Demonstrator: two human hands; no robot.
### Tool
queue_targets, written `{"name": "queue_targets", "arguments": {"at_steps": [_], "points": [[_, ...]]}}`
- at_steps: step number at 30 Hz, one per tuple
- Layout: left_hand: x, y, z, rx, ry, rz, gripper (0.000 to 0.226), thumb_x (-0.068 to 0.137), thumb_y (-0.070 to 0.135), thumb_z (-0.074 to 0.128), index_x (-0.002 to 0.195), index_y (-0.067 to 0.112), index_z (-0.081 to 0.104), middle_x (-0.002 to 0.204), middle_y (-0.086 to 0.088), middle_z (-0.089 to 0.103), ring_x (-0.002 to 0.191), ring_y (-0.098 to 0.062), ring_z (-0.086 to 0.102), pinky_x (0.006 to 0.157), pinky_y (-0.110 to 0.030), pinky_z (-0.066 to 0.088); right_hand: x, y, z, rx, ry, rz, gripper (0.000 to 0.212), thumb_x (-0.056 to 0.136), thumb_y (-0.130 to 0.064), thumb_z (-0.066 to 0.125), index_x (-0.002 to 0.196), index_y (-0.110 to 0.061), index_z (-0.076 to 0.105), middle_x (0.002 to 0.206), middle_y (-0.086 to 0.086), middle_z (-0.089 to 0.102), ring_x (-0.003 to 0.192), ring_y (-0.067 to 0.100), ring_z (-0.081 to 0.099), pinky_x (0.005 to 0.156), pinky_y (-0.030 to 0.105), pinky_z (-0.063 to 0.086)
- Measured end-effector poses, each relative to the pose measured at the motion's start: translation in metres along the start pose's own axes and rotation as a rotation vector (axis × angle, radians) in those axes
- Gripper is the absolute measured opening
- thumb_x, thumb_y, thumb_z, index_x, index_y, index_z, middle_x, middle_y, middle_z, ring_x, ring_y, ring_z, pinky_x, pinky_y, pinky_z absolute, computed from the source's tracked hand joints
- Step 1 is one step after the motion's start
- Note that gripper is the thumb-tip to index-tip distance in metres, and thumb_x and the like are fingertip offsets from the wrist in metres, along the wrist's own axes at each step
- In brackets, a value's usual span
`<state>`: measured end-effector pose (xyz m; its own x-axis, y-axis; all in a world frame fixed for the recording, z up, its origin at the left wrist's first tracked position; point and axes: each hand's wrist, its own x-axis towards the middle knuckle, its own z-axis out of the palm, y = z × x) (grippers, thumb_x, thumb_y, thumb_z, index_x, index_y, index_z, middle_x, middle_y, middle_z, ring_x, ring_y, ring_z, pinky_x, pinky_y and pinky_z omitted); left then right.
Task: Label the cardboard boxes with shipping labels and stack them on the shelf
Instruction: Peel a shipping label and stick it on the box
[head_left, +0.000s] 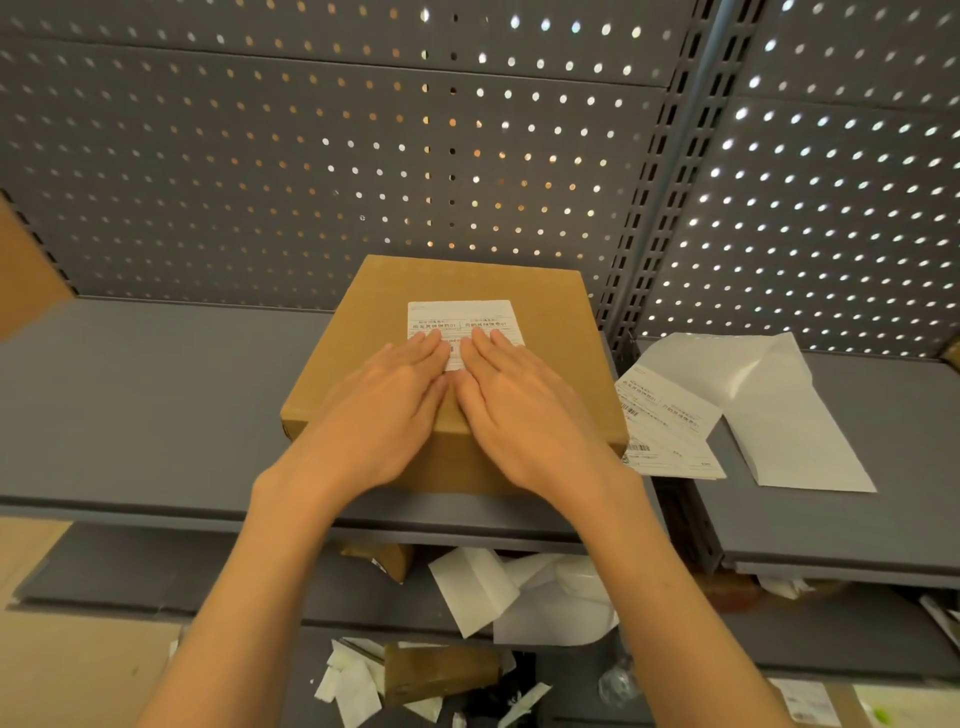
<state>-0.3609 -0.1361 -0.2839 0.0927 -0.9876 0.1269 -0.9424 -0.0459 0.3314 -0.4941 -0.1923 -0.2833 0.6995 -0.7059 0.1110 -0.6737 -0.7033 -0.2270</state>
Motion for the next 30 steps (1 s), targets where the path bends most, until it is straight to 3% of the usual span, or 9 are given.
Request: {"name": "queue_targets", "arguments": {"at_steps": [30], "points": [[-0.027,-0.007,-0.009,0.021,0.025,-0.122,0.050,0.101,0.031,0.024,0.148,0.017,0.020,0.157,0.001,0.014,0.145,-0.014,0.008,0.116,-0.028,0.004,-0.028,0.031,-0.010,-0.034,0.046,0.155,0.051,0.103,-0.030,0.014,0.151,-0.011,0.015,0.159,0.003,0.012,0.147,0.016,0.007,0.119,0.031,0.002]]}}
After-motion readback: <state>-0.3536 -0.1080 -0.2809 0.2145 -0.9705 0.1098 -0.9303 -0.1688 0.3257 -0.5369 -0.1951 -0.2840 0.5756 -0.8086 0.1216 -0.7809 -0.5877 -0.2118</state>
